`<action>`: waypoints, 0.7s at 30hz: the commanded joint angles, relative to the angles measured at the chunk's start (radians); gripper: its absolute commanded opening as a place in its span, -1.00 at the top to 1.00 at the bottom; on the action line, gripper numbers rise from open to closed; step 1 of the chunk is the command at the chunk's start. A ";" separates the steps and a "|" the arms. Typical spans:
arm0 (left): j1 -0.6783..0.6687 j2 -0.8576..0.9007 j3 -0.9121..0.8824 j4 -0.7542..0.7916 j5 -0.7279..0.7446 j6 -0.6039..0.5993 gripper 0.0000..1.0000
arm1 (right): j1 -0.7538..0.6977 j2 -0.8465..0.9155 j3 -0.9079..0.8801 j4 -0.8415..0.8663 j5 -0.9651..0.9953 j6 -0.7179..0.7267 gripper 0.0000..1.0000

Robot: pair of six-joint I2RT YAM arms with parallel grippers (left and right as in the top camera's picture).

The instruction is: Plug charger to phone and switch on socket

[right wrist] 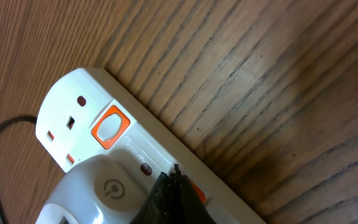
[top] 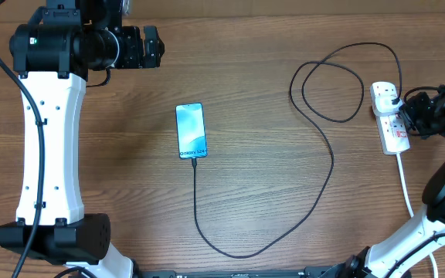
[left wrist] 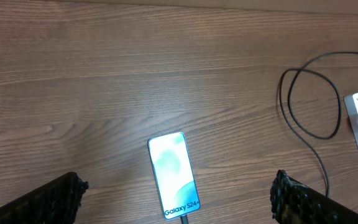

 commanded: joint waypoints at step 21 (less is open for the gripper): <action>0.005 -0.009 0.008 0.001 0.008 0.015 -0.99 | 0.053 0.032 -0.034 -0.051 -0.043 0.147 0.93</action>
